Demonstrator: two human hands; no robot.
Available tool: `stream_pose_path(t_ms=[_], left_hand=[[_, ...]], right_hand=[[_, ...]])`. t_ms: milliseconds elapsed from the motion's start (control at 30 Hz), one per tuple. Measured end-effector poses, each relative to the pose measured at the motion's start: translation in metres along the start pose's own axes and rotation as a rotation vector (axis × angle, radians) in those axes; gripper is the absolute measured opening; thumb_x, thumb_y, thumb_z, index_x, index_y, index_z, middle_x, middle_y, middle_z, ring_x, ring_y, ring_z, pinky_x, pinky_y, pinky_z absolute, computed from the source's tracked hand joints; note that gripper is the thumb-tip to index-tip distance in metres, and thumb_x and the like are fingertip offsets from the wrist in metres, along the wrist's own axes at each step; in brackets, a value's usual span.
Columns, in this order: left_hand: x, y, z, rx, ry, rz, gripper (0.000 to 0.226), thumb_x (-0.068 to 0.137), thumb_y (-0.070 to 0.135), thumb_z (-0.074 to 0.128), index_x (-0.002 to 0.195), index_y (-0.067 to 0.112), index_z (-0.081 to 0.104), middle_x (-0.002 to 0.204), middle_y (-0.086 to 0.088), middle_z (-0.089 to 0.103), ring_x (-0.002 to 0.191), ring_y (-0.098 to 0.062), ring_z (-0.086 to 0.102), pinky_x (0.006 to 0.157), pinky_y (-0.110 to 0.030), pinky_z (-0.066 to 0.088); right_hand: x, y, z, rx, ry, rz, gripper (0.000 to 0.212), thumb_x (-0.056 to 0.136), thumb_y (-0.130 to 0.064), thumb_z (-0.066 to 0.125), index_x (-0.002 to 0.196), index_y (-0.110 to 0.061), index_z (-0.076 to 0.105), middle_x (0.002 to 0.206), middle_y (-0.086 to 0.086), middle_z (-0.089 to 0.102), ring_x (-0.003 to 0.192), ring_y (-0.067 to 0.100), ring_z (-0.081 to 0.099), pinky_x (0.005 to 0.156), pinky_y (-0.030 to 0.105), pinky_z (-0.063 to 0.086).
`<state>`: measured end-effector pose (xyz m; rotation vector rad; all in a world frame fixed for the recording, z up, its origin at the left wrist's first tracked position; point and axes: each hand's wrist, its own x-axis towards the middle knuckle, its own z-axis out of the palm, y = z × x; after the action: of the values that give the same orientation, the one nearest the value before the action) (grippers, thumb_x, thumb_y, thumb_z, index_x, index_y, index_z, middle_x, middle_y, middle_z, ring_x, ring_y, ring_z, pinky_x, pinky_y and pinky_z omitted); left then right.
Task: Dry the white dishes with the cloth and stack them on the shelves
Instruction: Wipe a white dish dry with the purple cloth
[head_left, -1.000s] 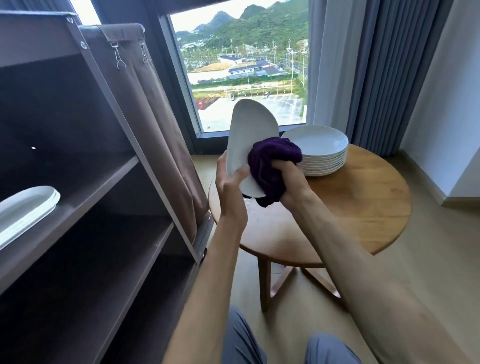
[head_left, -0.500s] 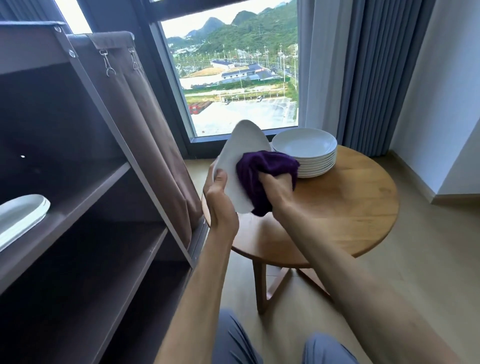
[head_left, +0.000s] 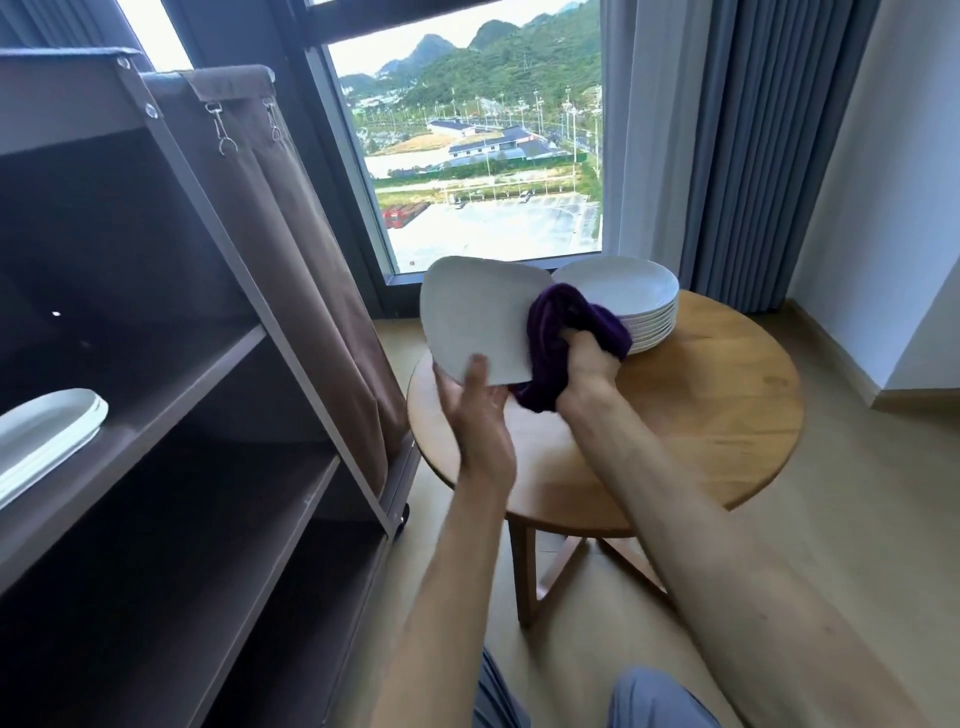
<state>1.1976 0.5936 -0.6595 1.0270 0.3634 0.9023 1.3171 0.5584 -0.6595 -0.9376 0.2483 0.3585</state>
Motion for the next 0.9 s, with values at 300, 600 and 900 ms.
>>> stream_pose_path(t_ms=[300,600,900], left_hand=[[0.025,0.014,-0.021,0.483,0.055,0.097,0.029,0.091,0.007,0.069,0.09,0.033,0.055,0.076,0.026,0.071,0.072,0.01,0.067,0.068,-0.021,0.057],[0.052,0.062,-0.016,0.673,-0.277,-0.101,0.033,0.075,0.035,0.074,0.105,0.019,0.074,0.096,-0.001,0.078,0.093,-0.027,0.074,0.08,-0.045,0.061],[0.017,0.02,-0.009,0.169,-0.152,-0.078,0.063,0.082,0.028,0.058,0.144,0.035,0.055,0.143,-0.011,0.055,0.128,-0.038,0.055,0.106,-0.058,0.05]], right_hand=[[-0.002,0.019,-0.031,-0.194,-0.195,-0.171,0.027,0.062,-0.007,0.076,0.084,-0.019,0.071,0.077,0.001,0.073,0.072,0.018,0.07,0.06,0.035,0.06],[-0.005,-0.001,-0.009,-0.294,-0.445,-0.239,0.032,0.068,0.001,0.074,0.094,-0.017,0.07,0.082,-0.001,0.074,0.079,0.015,0.071,0.073,0.036,0.061],[-0.002,0.007,-0.016,-0.545,-0.271,-0.094,0.034,0.084,-0.032,0.068,0.109,-0.011,0.068,0.11,0.014,0.072,0.104,0.034,0.068,0.096,0.053,0.056]])
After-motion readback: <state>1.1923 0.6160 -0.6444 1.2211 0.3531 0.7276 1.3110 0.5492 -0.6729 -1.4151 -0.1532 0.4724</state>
